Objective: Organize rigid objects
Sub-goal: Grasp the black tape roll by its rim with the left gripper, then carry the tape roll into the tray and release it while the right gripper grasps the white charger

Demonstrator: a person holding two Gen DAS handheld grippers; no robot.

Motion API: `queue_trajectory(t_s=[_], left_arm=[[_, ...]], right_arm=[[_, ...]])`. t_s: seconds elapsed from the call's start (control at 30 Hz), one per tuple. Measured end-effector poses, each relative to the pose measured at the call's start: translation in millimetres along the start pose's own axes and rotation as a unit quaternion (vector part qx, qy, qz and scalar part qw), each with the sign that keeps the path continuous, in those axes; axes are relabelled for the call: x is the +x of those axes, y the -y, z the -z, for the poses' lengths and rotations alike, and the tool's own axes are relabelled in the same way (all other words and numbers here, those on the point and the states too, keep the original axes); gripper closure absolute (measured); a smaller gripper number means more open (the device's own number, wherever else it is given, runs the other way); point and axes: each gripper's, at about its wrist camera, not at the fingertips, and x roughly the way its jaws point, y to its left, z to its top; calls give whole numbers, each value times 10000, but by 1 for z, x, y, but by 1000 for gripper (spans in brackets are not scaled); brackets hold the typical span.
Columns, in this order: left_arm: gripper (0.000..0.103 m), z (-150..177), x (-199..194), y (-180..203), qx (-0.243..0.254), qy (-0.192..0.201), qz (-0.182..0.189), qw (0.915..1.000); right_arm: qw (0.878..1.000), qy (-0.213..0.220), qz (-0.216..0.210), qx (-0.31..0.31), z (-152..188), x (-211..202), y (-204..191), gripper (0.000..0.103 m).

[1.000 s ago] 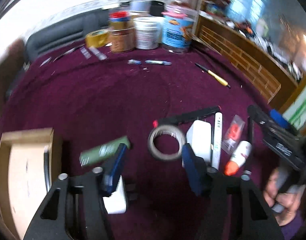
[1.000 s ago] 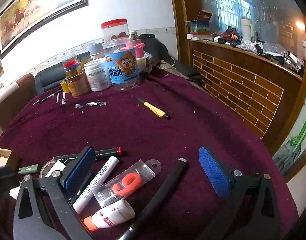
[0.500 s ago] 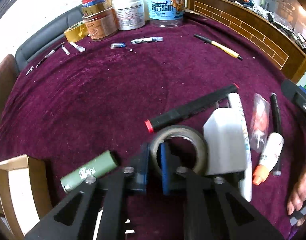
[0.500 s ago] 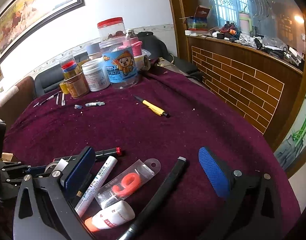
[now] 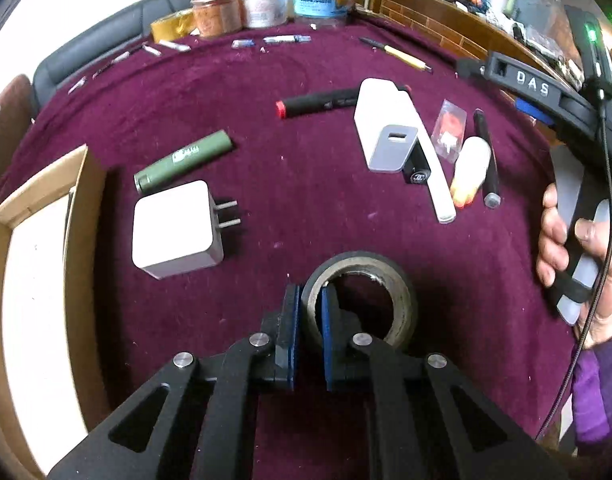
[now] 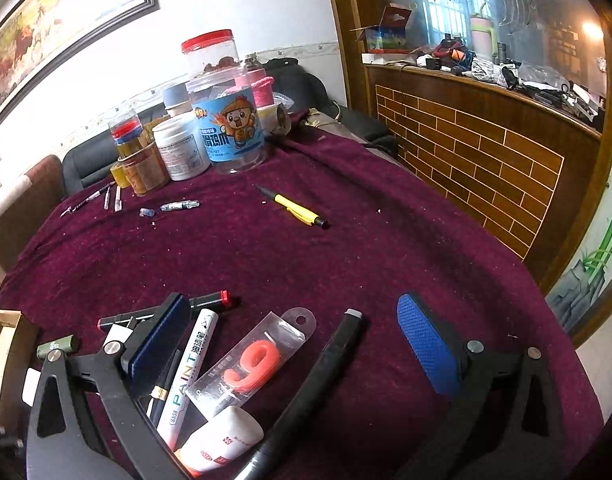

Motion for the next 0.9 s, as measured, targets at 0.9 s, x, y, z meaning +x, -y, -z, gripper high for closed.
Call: queue_trajectory(t_s=[0.9], left_arm=[[95,55,-89,-52,-1050,1385,934,9803]], right_arm=[[9876,-1151,-1044,215,6,-28,9,0]])
